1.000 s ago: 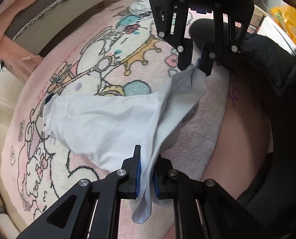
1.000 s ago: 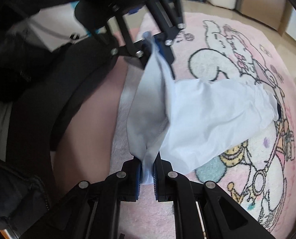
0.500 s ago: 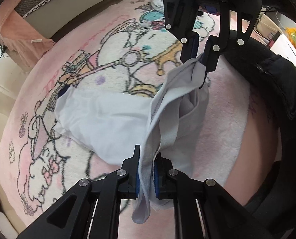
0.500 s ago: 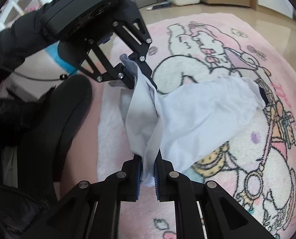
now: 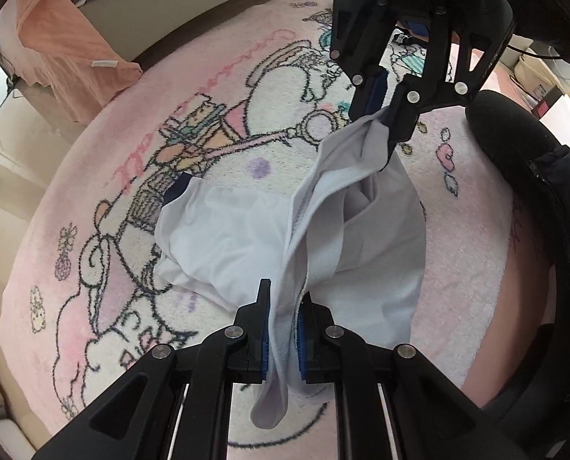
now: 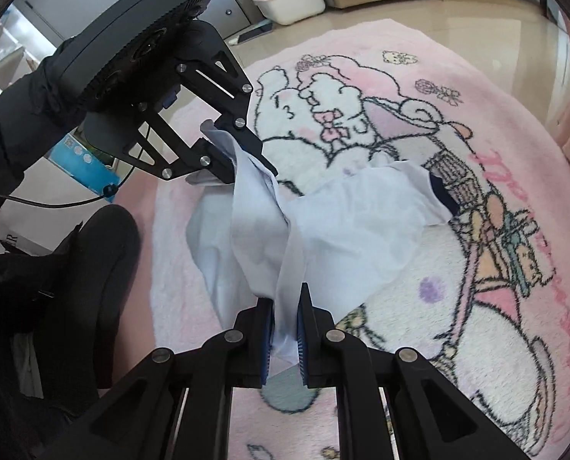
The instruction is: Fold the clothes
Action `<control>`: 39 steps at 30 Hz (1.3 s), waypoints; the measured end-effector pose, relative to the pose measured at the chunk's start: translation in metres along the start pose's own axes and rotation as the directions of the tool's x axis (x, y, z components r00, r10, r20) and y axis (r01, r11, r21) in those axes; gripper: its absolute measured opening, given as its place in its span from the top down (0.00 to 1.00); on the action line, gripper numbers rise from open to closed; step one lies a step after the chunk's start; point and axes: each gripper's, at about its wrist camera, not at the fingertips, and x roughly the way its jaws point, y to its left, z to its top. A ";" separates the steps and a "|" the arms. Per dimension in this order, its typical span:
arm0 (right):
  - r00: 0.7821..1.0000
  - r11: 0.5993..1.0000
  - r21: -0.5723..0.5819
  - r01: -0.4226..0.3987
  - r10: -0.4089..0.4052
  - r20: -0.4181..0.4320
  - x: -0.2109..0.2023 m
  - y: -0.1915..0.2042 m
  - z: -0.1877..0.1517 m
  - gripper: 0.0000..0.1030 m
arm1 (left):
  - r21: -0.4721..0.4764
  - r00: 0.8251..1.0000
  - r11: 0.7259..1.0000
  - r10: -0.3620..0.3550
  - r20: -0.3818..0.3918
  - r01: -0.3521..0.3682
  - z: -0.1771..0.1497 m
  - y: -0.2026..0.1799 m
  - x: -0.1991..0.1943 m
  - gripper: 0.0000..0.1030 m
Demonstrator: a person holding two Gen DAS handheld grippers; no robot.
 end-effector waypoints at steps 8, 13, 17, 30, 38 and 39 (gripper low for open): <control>1.000 1.000 0.014 -0.003 0.003 -0.004 0.006 -0.025 0.018 0.90 | -0.056 1.000 0.998 -0.014 -0.014 0.014 0.006 0.032 0.016 0.91; 1.000 0.999 0.031 0.015 -0.015 0.002 0.006 -0.046 0.030 0.90 | -0.073 1.000 0.997 -0.006 -0.030 0.003 0.011 0.051 0.026 0.90; 1.000 0.997 0.069 0.017 -0.017 -0.004 0.012 -0.067 0.037 0.90 | -0.084 0.999 0.996 -0.009 -0.049 0.005 0.016 0.066 0.038 0.89; 1.000 0.984 0.176 -0.010 0.013 -0.016 0.039 -0.128 0.039 0.89 | -0.185 0.993 0.981 -0.081 -0.090 0.064 0.013 0.110 0.084 0.87; 0.998 0.973 0.222 0.056 -0.049 -0.034 0.055 -0.146 0.033 0.65 | -0.153 0.986 0.987 0.028 -0.166 -0.053 0.011 0.112 0.102 0.33; 0.998 0.972 0.226 0.065 -0.058 -0.036 0.055 -0.147 0.033 0.63 | -0.157 0.986 0.984 0.059 -0.157 -0.083 0.010 0.115 0.101 0.24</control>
